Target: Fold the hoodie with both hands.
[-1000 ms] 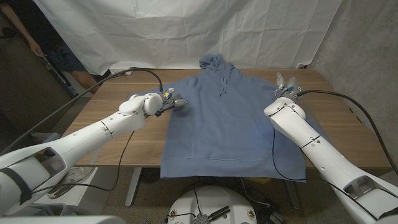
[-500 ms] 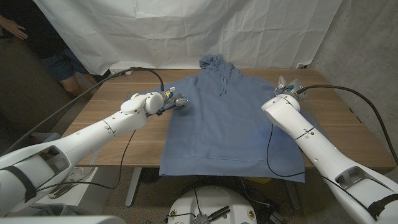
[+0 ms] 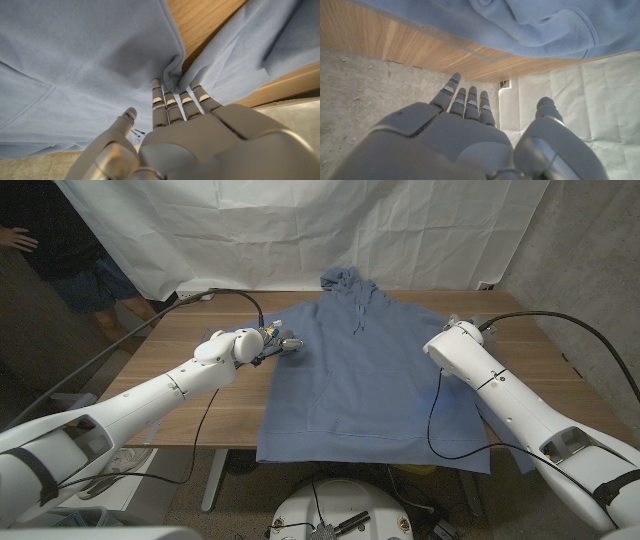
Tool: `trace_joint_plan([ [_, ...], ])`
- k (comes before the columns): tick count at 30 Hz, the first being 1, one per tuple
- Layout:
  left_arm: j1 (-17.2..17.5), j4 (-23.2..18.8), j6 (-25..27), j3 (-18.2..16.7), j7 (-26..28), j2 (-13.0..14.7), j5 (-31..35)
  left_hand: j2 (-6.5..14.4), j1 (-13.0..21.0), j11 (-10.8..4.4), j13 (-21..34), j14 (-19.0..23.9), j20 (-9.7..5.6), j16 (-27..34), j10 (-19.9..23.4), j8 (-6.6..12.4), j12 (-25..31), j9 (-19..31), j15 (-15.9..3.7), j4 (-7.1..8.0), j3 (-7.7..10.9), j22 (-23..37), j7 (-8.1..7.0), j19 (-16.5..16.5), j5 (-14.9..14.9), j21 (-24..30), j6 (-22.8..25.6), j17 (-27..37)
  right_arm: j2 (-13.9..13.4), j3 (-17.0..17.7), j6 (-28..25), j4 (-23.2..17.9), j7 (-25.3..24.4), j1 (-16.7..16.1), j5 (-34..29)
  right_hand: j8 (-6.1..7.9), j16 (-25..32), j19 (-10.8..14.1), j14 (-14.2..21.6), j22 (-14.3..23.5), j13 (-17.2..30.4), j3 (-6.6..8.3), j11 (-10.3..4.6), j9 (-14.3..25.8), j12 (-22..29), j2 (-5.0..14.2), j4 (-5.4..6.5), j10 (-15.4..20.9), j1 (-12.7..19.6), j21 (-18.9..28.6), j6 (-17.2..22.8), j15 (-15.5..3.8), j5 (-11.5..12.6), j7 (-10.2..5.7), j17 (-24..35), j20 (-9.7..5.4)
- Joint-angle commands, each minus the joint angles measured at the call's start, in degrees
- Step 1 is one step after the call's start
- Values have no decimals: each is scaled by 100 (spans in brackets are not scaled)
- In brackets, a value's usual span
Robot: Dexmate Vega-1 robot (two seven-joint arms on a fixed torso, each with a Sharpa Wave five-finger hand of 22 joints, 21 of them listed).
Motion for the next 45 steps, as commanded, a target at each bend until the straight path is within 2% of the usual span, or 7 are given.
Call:
trace_joint_plan([
  [1, 42, -85, 54, -19, -23, 13, 23, 234, -11, 17, 15, -9, -9, 9, 8, 35, -5, 34, -245, 39, -4, 8, 14, 65, -19, -6, 16, 17, -631, -679, -131, 457, -1116, 650, 2737, 13, 26, -9, -18, 20, 20, 6, 0, 11, 18, -42, -35, -2, 42, 5, -15, -1, -11, 2, 18, -5],
  [8, 46, -98, 59, -16, -30, 1, 29, 232, -21, -6, 15, -5, -11, 11, 9, 40, -11, 34, -250, 40, -2, 8, 22, 69, -18, -13, 23, 16, -856, -1036, -131, 653, -1116, 943, 3507, 184, 288, 685, 764, 35, 31, -21, 91, 21, 252, -90, -64, 489, 160, 242, 358, -80, -2, 84, 37, -46],
  [21, 96, -224, 149, -37, -66, 39, 59, 235, -35, -1, 16, -7, -9, 10, 9, 41, -20, 34, -248, 42, 3, 8, 18, 75, -16, -25, 24, 14, -988, -1443, -131, 861, -1116, 1222, 3947, 108, 103, 477, 381, 38, 39, -65, 46, 25, 160, -96, -35, 292, 160, 118, 244, -33, 4, 55, 57, -22],
  [27, 129, -261, 173, -51, -65, 55, 52, 234, -41, 8, 16, -5, -10, 11, 15, 40, -21, 34, -256, 43, 4, 9, 19, 78, -15, -30, 21, 14, -1016, -1862, -131, 1079, -1116, 1528, 4174, 111, 179, 632, 584, 38, 39, -19, 32, 26, 164, -49, -76, 296, 277, 170, 240, -110, 25, 47, 52, -66],
  [38, 149, -301, 202, -65, -65, 71, 62, 229, -55, 11, 16, -6, -13, 10, 12, 42, -27, 34, -255, 47, 2, 9, 14, 83, -14, -38, 25, 14, -997, -2282, -131, 1158, -1116, 1753, 4170, 214, 621, 1643, 1851, 72, 59, 52, -44, 26, 396, -47, -139, 969, 825, 445, 613, -518, 88, 48, 198, -201],
  [39, 148, -300, 203, -64, -68, 68, 62, 228, -56, 15, 16, -7, -19, 10, 12, 41, -27, 34, -259, 47, 2, 9, 17, 84, -14, -38, 23, 14, -994, -2268, -131, 1126, -1116, 1731, 4117, 239, 805, 1938, 2227, 87, 68, 48, -35, 25, 471, -56, -144, 1207, 919, 541, 733, -654, 105, 45, 281, -176],
  [45, 130, -270, 178, -48, -69, 44, 65, 225, -65, -8, 16, -7, -21, 11, 16, 36, -29, 34, -252, 50, 0, 9, 20, 90, -12, -43, 8, 14, -977, -2245, -131, 953, -1116, 1636, 3771, 294, 1710, 2777, 3462, 142, 178, 50, -88, 33, 775, -66, -197, 2112, 1534, 824, 1270, -1050, 178, -5, 818, -347],
])
